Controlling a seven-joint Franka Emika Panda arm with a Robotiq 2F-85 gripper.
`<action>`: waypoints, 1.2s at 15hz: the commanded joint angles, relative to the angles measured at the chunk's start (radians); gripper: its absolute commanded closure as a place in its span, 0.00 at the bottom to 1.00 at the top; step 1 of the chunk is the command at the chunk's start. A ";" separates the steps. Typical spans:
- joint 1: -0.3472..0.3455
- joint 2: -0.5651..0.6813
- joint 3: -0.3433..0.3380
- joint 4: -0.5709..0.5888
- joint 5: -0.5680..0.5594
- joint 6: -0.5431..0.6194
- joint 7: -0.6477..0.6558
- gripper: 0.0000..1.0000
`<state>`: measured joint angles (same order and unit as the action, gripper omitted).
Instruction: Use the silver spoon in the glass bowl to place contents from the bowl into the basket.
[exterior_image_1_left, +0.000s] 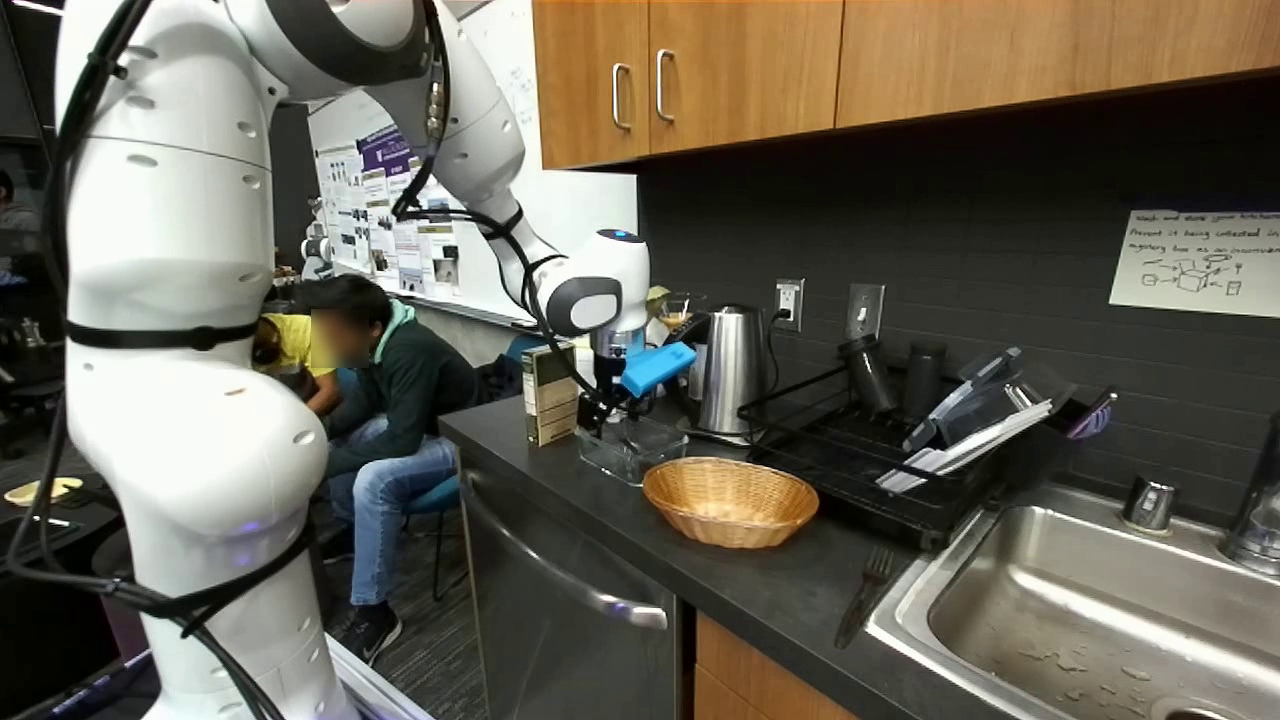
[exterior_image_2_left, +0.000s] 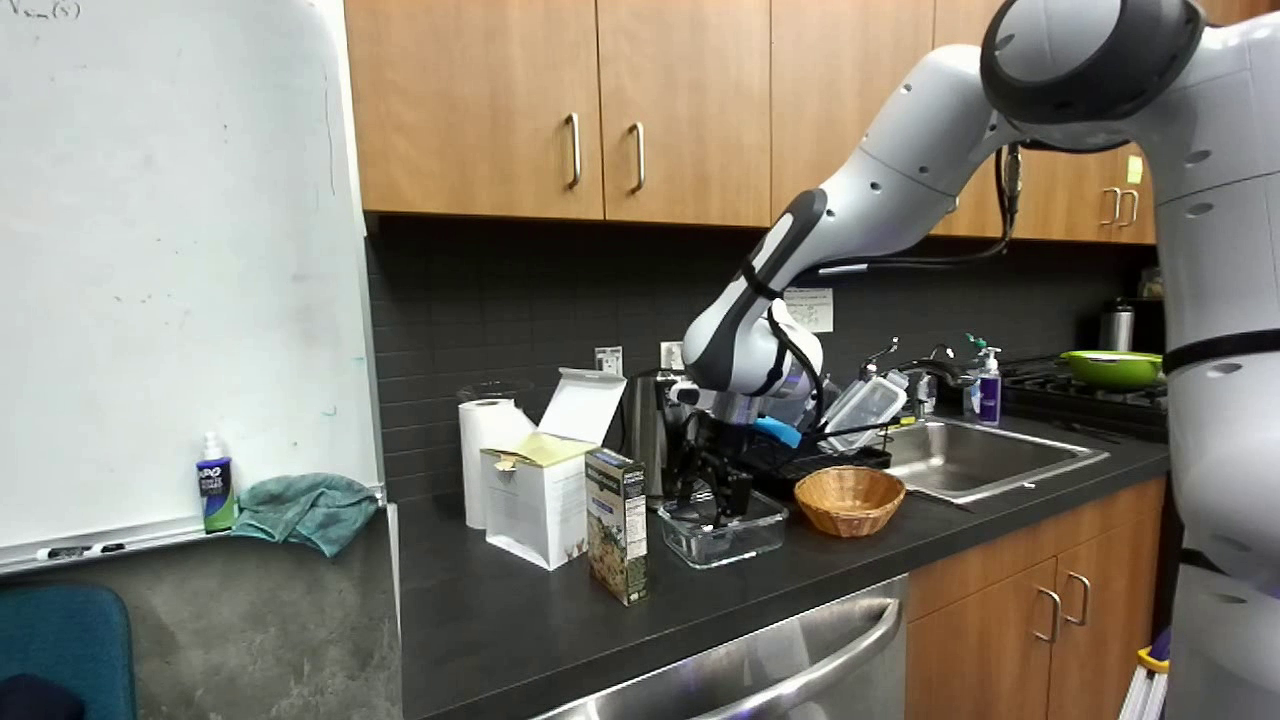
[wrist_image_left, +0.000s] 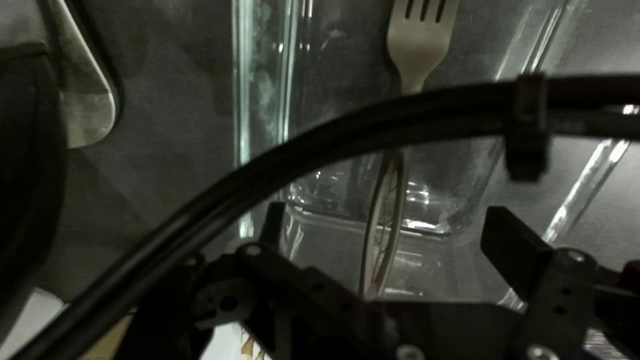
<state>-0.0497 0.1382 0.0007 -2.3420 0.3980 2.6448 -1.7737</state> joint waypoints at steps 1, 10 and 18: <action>-0.023 0.013 0.020 0.016 0.006 -0.015 0.014 0.00; -0.030 0.019 0.023 0.018 0.005 -0.026 0.015 0.46; -0.036 0.022 0.024 0.018 0.001 -0.027 0.020 0.97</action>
<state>-0.0662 0.1549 0.0076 -2.3405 0.3980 2.6280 -1.7663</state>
